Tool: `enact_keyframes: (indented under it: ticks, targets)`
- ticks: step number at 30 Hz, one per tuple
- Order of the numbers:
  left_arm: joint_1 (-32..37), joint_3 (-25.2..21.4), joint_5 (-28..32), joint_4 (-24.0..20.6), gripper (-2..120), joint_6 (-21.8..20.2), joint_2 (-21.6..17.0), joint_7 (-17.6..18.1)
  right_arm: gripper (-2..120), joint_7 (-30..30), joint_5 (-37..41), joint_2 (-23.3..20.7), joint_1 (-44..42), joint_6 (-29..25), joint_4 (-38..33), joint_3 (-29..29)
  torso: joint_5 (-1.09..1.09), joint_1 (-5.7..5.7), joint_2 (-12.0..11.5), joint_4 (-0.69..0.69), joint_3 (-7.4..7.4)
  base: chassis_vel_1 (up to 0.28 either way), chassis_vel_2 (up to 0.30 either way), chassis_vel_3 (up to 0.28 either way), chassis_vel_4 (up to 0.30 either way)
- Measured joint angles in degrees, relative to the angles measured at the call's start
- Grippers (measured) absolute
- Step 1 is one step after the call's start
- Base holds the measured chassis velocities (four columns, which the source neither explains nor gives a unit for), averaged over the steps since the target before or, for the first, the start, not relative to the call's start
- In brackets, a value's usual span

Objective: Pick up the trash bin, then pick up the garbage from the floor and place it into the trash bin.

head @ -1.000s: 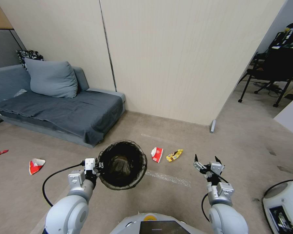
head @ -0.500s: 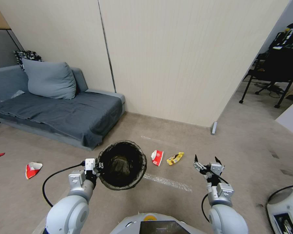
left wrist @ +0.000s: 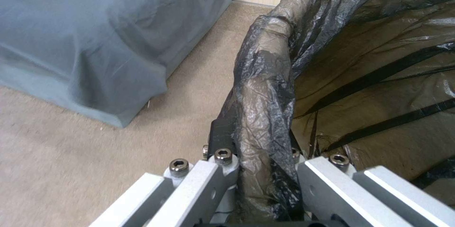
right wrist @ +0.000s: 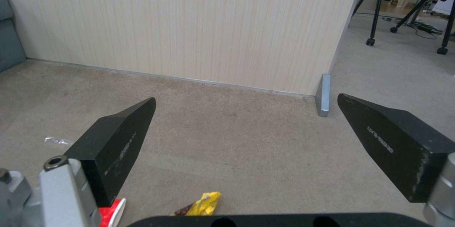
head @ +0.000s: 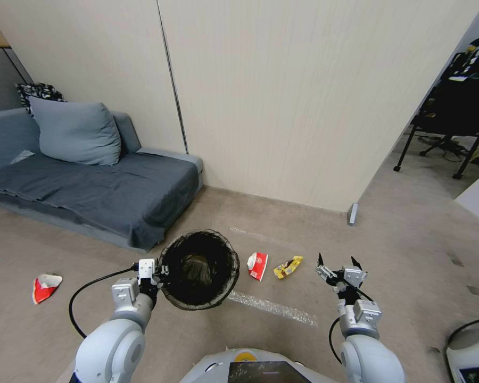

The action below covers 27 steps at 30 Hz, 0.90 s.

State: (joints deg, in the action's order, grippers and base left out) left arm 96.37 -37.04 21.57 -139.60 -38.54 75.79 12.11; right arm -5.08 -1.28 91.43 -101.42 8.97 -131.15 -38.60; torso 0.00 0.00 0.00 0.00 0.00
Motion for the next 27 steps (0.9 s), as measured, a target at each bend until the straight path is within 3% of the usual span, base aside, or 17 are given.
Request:
enact_keyframes:
  ticks: [17,27]
  targets:
    - [-0.1,-0.1,0.2,-0.1,1,0.0,-0.1,-0.1,100,0.0,1.1,-0.2,0.8,-0.2,1.3,0.0,0.0,0.0,0.0,-0.01,0.0,-0.06,0.063,0.057,-0.063]
    - [0.0,0.0,0.6,-1.1,1,0.0,-1.0,-0.1,100,-2.9,11.6,-4.7,6.2,8.4,5.6,-0.1,0.01,0.0,0.0,0.0,0.0,0.0,0.0,0.0,0.0]
